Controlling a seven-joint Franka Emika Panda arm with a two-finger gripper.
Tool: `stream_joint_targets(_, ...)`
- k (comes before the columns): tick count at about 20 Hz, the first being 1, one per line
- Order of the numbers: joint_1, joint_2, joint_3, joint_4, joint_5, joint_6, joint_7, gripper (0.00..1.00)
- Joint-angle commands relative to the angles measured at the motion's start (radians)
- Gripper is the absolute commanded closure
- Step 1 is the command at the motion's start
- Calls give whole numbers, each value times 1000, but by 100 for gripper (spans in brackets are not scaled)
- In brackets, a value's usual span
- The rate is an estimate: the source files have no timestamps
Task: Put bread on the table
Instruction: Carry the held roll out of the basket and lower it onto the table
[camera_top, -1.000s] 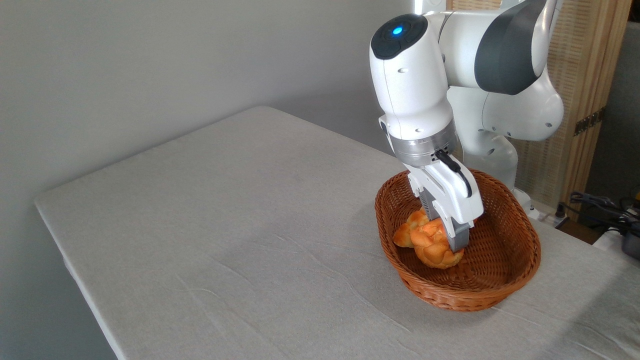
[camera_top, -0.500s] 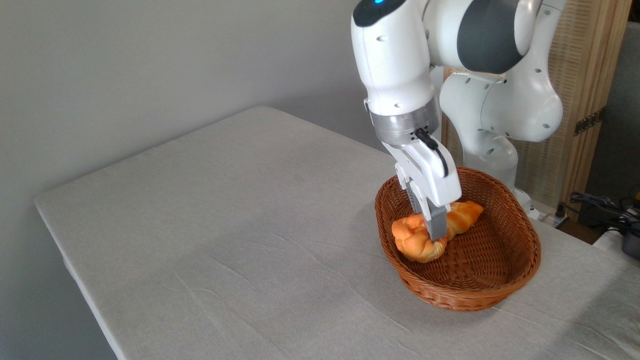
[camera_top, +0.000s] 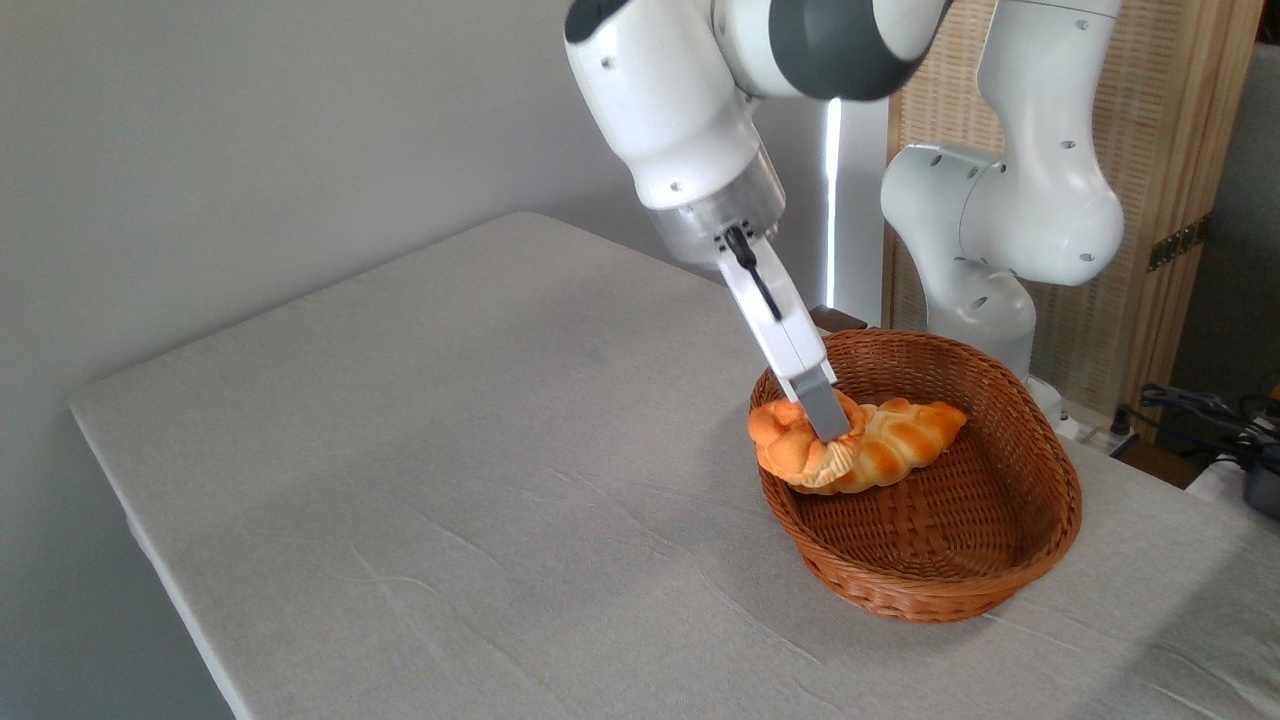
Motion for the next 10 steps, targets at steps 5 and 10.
stream_joint_targets(5,-133,201,-21,332,-16,-103,-111,89)
stream_joint_targets(10,-208,320,-35,351,-142,89,-391,85)
